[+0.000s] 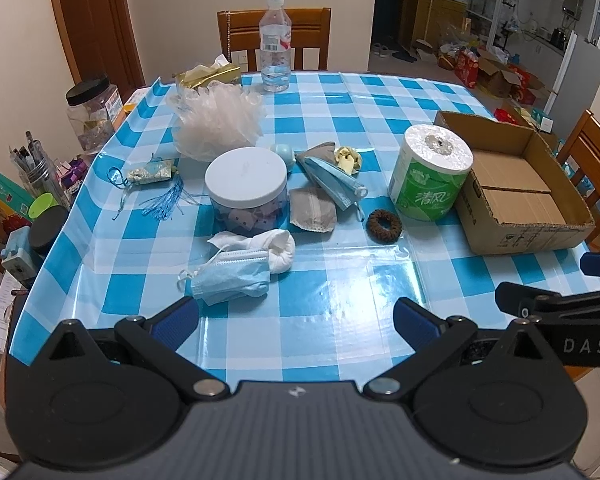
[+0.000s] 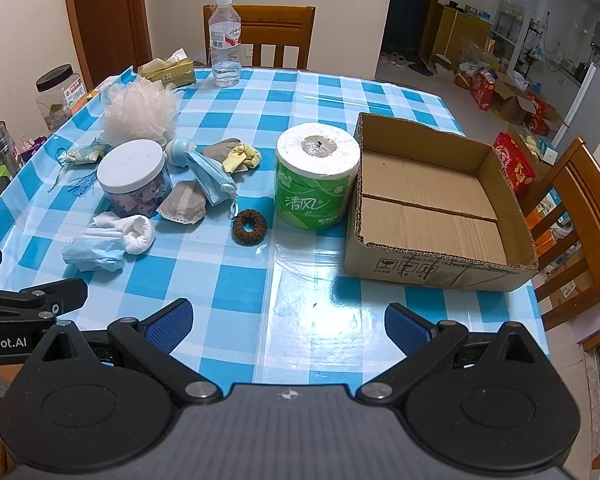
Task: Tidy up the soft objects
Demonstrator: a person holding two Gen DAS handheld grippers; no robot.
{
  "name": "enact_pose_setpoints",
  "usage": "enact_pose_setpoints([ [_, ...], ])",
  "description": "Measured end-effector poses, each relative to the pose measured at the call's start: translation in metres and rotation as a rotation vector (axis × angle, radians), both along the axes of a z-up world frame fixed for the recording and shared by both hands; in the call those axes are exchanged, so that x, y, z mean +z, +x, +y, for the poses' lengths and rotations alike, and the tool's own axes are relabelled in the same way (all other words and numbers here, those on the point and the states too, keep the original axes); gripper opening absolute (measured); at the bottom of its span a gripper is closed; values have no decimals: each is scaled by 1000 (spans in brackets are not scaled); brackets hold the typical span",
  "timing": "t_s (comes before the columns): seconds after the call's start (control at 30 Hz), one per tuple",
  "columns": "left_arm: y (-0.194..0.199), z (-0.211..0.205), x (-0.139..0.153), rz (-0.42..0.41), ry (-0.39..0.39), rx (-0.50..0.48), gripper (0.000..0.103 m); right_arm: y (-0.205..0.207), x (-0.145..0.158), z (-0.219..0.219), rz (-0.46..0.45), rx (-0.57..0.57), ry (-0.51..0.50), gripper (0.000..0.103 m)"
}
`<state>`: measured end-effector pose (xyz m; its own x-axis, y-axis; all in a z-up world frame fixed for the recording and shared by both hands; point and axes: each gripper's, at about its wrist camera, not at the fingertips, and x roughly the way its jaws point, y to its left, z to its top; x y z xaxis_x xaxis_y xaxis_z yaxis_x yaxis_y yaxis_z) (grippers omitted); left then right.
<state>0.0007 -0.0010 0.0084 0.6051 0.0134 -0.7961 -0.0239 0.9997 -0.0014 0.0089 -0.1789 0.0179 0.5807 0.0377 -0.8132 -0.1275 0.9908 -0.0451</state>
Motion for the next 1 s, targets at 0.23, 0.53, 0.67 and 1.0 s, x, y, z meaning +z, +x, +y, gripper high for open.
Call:
enact_pose_setpoints([
  [0.23,3,-1,3,-3,3,-1,102,1,0,0,-2,1,1,103],
  [0.53,5,-2,3,-6,7,-5,102,3,1,1,-1,2,1,103],
  [0.67,7,-2,3,-10,10,-9,102,5,2,1,-2,3,-1,103],
  [1.0,8,-2,2,-12,9,-13,102,8,3,2,-7,5,-4,103],
])
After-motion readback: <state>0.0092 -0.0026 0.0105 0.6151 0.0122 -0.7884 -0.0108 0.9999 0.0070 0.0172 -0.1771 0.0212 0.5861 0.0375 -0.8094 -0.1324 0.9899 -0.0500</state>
